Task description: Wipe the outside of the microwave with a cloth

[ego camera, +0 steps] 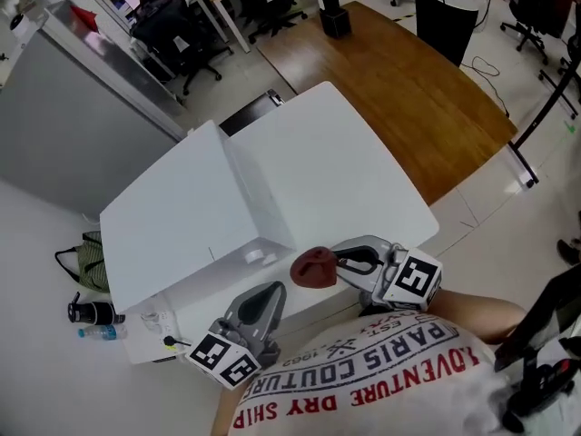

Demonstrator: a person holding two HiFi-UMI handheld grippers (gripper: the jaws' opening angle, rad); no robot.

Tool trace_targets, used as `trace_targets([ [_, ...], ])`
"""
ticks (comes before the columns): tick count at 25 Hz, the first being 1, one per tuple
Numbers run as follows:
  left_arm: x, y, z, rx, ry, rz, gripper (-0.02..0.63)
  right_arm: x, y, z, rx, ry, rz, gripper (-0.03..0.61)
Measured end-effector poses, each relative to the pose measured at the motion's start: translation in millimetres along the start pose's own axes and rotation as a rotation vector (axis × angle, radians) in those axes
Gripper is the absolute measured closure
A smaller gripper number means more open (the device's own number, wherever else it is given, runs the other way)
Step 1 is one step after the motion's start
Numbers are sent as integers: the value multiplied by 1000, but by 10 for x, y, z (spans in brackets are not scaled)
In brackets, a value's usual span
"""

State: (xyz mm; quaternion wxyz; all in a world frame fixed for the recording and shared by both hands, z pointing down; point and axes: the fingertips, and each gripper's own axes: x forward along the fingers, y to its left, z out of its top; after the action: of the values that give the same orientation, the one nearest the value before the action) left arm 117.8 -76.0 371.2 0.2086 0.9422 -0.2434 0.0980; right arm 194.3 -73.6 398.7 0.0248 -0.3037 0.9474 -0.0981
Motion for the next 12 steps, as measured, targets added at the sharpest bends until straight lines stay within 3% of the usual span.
trace_targets([
  [7,123,84,136,44,-5,42,612,105,-285,0,-3,4,37,540],
  [12,-3,180,180,-9,-37,70,612,262,-338,-239,-3,51,29,540],
])
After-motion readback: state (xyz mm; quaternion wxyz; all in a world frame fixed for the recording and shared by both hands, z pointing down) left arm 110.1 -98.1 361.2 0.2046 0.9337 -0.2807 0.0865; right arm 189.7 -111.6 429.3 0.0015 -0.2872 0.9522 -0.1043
